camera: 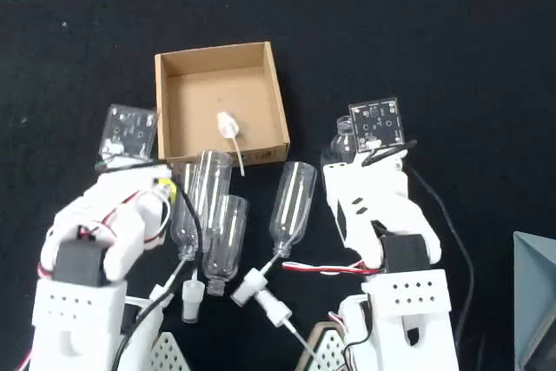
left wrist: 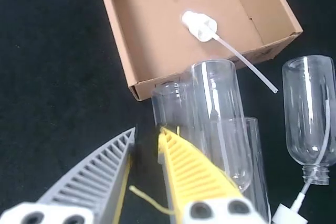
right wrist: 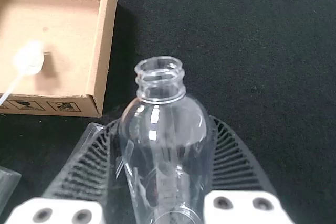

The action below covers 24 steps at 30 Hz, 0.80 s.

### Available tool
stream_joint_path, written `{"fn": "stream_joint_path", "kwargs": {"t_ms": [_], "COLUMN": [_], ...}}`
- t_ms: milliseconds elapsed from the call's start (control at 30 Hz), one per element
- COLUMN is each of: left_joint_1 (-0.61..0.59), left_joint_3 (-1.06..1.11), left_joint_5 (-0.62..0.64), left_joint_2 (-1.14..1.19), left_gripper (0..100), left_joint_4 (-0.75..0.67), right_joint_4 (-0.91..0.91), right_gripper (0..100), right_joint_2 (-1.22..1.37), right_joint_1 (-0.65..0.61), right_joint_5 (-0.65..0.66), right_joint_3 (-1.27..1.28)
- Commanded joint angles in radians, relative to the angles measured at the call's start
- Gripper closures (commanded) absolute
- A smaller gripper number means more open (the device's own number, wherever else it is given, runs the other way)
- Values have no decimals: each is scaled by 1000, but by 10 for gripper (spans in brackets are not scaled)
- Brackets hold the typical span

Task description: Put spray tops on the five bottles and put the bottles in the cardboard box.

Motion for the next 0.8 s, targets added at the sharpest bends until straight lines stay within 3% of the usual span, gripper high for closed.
{"fn": "stream_joint_path", "kwargs": {"t_ms": [0,133,767], "left_joint_1": [16,16,18], "left_joint_3": [-131,-185,-504], "left_joint_5": [48,97,213], "left_joint_2": [133,250,727], "left_gripper": [905,825,823], "left_joint_4": [8,9,6], "right_joint_4": [-32,-32,-32], "right_gripper": [886,886,886], "right_joint_2": [-19,-19,-15], "right_joint_1": [34,34,31], "right_joint_5": [-8,-8,-8], "right_joint_3": [4,4,5]}}
